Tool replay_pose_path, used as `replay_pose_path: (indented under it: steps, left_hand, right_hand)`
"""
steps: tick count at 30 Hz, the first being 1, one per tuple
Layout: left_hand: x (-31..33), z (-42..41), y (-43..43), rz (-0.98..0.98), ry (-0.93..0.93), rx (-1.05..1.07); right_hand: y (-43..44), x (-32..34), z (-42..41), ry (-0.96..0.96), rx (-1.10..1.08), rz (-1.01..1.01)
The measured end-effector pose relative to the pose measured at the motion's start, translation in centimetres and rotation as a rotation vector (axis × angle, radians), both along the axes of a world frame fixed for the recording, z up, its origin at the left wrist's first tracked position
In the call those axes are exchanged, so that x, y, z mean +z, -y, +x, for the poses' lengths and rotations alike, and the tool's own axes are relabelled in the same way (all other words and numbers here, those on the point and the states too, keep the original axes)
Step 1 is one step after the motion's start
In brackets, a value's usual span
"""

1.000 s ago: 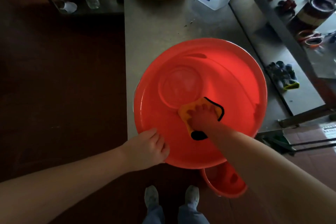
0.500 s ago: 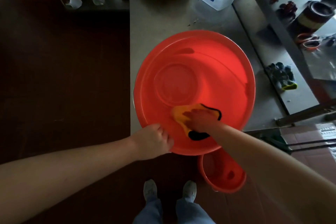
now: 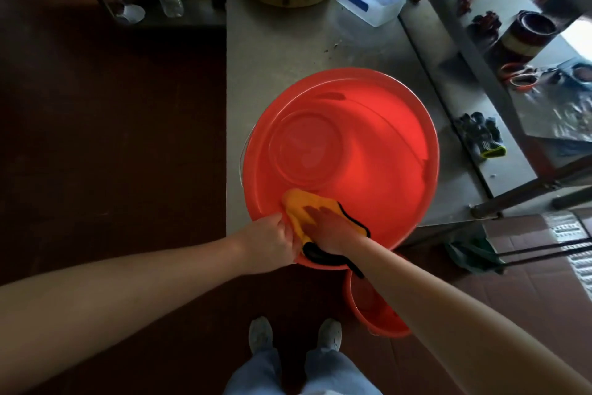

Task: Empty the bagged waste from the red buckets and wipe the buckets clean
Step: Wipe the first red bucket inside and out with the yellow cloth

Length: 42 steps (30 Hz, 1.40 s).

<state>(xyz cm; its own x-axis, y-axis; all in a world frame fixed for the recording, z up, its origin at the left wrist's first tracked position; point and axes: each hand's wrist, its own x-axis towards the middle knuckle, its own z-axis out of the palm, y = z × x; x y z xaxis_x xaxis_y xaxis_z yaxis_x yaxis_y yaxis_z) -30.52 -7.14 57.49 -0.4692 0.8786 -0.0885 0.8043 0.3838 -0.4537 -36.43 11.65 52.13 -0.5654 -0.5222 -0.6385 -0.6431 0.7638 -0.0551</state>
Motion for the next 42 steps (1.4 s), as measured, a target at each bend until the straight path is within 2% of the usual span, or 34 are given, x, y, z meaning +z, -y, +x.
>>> replay_pose_path:
  steps: [3,5,7,10,12,16,18,21,25,28,33,35,39,42]
  left_hand:
    - [-0.1,0.0,-0.2,0.008,0.017,0.014]
    - [-0.4,0.3,-0.2,0.003,0.043,0.041]
    - [-0.7,0.6,0.0,-0.005,0.062,0.067]
    - [-0.8,0.8,0.1,-0.035,0.054,0.079]
    - [-0.7,0.6,-0.2,-0.043,0.053,0.086]
    - [-0.5,0.5,-0.7,-0.066,0.043,0.057]
    - [-0.2,0.3,-1.0,-0.066,0.029,0.046]
    - [0.1,0.4,-1.2,-0.062,0.014,0.033]
    - [0.1,0.4,-0.6,-0.059,0.047,0.044]
    - [0.0,0.7,-0.5,-0.064,0.062,0.063]
    - [0.0,0.6,-0.6,-0.054,0.059,0.076]
    - [-0.1,0.7,-1.0,-0.058,0.054,0.067]
    - [-0.1,0.9,-1.1,-0.024,0.037,0.05]
    - [-0.3,1.2,-0.9,-0.023,0.053,0.044]
  right_hand:
    - [-1.0,0.2,-0.1,0.019,0.012,0.028]
    - [-2.6,0.6,-0.8,0.007,-0.128,0.061]
    - [-4.5,1.1,-1.7,-0.088,-0.234,0.107]
    - [-7.3,2.0,-2.7,-0.271,-0.212,0.185]
    - [-7.9,2.0,-2.5,-0.292,-0.235,0.224]
    - [-5.6,1.7,0.1,-0.138,-0.381,0.122]
    - [-3.5,1.4,1.8,-0.033,-0.289,0.047]
    - [-1.6,1.2,3.3,0.016,-0.064,0.061]
    - [-2.9,2.2,3.1,0.073,-0.141,0.049]
    - [-5.5,3.0,2.2,0.032,-0.338,0.005]
    - [-7.8,2.9,1.9,-0.119,-0.331,0.109]
    - [-6.8,2.9,2.5,-0.077,-0.335,0.061]
    - [-3.4,1.6,3.2,0.068,-0.148,-0.002]
    - [-2.4,-0.2,2.2,0.071,-0.316,-0.005]
